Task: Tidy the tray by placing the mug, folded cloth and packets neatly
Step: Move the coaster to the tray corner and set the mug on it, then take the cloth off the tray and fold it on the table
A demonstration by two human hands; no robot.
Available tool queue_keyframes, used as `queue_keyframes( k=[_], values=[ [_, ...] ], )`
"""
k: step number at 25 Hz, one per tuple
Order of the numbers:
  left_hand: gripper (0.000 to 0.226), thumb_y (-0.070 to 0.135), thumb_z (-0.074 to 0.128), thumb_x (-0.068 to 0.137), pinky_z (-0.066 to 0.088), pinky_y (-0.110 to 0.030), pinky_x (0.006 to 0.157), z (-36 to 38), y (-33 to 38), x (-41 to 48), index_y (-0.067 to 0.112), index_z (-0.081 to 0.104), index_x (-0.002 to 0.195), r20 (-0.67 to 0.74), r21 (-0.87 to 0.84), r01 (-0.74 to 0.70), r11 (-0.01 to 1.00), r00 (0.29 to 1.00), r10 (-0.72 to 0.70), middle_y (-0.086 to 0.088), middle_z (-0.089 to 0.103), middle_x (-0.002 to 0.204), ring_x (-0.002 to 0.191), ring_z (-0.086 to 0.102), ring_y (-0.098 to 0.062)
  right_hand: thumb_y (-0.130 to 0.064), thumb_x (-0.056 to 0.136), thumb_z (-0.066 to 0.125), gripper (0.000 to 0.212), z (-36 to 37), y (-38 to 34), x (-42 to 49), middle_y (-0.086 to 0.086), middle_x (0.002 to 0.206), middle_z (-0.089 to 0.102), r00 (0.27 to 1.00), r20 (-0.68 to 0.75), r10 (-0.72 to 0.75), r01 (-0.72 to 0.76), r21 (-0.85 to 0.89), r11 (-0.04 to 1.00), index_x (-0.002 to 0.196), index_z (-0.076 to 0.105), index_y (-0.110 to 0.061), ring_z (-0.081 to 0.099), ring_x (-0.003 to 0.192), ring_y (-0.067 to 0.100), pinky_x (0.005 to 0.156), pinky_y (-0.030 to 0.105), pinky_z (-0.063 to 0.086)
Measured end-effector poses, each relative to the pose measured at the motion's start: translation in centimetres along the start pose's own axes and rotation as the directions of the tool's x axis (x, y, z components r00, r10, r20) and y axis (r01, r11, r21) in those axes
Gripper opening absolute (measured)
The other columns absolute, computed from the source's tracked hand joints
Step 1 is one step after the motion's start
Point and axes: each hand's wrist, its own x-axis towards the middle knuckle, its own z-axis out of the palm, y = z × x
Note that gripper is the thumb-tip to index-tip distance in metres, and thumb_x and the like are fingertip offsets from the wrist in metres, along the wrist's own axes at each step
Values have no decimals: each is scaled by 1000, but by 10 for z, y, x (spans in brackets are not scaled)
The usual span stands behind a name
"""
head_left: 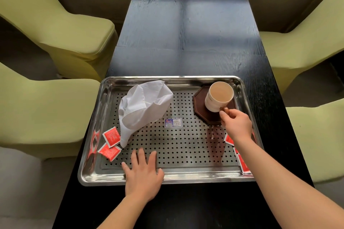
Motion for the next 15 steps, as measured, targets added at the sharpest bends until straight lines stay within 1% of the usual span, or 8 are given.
queue_keyframes(
  k=[2,4,6,8,9,10,12,15],
  values=[
    [63,49,23,89,8,-66,115,0,0,0,34,13,149,-4,1,1,1000,1000,-1,-13,6,163,149,-3,-35,-41,89,68,16,-1,2,3,-7,84,71,999,45,-3,5,-32,999,86,69,-25,68,88,20,82,43,57],
    [63,49,22,89,7,-66,115,0,0,0,34,13,149,-2,-1,3,1000,1000,-3,-13,5,164,150,-4,-35,-44,88,69,24,-5,1,2,-7,92,66,996,92,-17,24,-71,997,96,63,-23,64,91,19,80,40,54],
    [63,49,21,88,6,-67,115,0,0,-1,34,13,150,-1,-4,7,1000,1000,-7,-12,5,164,150,-5,-35,-44,86,71,33,-10,0,-6,0,104,62,996,-27,-83,79,-113,990,109,61,-21,58,88,16,72,33,49],
    [64,49,20,88,5,-67,115,1,-1,0,35,13,149,-5,-4,12,1000,1000,-12,-12,5,164,150,-5,-35,-36,88,70,28,-8,-6,-23,6,103,61,949,-197,-244,223,-124,967,107,62,-18,54,78,12,63,27,44],
    [64,49,19,87,5,-68,114,1,0,0,35,13,149,-5,-2,11,1000,1000,-11,-13,5,165,150,-5,-35,-32,88,69,22,-2,-11,-34,6,98,62,923,-209,-322,303,-121,945,104,64,-18,55,76,12,63,27,45],
    [64,48,18,87,5,-68,114,2,0,1,34,13,149,-5,-2,11,1000,1000,-11,-13,5,164,150,-4,-35,-28,88,70,19,8,-20,-43,5,92,63,910,-156,-383,368,-114,923,103,65,-18,57,77,14,66,31,48],
    [63,48,19,87,5,-69,114,3,0,1,34,13,148,-6,-4,9,1000,1000,-9,-13,6,164,150,-4,-35,-26,88,71,27,35,-43,-56,2,87,67,907,72,-415,419,-57,906,114,66,-19,63,80,17,73,35,51],
    [61,47,21,88,4,-69,113,4,0,1,34,13,146,-12,-9,11,1000,1000,-11,-13,5,164,150,-5,-36,-33,89,70,57,76,-81,-61,-3,96,67,865,403,-300,325,5,946,141,49,-35,65,86,13,78,33,54]
  ],
)
